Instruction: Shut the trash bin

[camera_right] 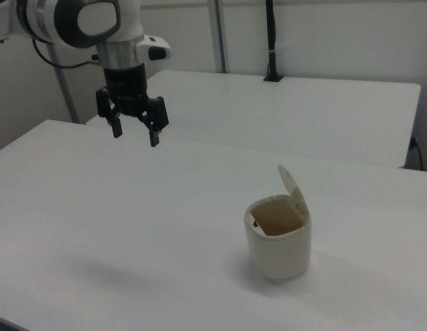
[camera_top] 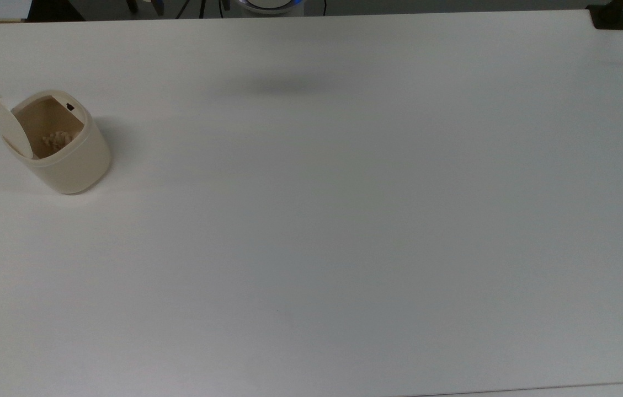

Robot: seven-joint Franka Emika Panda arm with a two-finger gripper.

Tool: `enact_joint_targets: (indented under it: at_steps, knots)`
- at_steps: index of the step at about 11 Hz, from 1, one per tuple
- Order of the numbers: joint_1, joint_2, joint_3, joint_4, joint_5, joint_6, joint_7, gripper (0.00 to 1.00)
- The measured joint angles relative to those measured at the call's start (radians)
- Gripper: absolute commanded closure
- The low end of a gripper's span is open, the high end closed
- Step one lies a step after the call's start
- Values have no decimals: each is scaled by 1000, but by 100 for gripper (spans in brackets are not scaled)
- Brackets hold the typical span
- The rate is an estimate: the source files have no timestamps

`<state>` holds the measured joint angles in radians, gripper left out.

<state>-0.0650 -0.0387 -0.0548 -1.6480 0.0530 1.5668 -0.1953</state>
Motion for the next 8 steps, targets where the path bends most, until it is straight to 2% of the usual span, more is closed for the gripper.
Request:
enact_joint_targets:
  at_steps: [5,6,8]
  knots:
    - [0,0,0,0,-4,0,0,0]
    - [0,0,0,0,-4,0,0,13]
    - [0,0,0,0,-7,0,0,52]
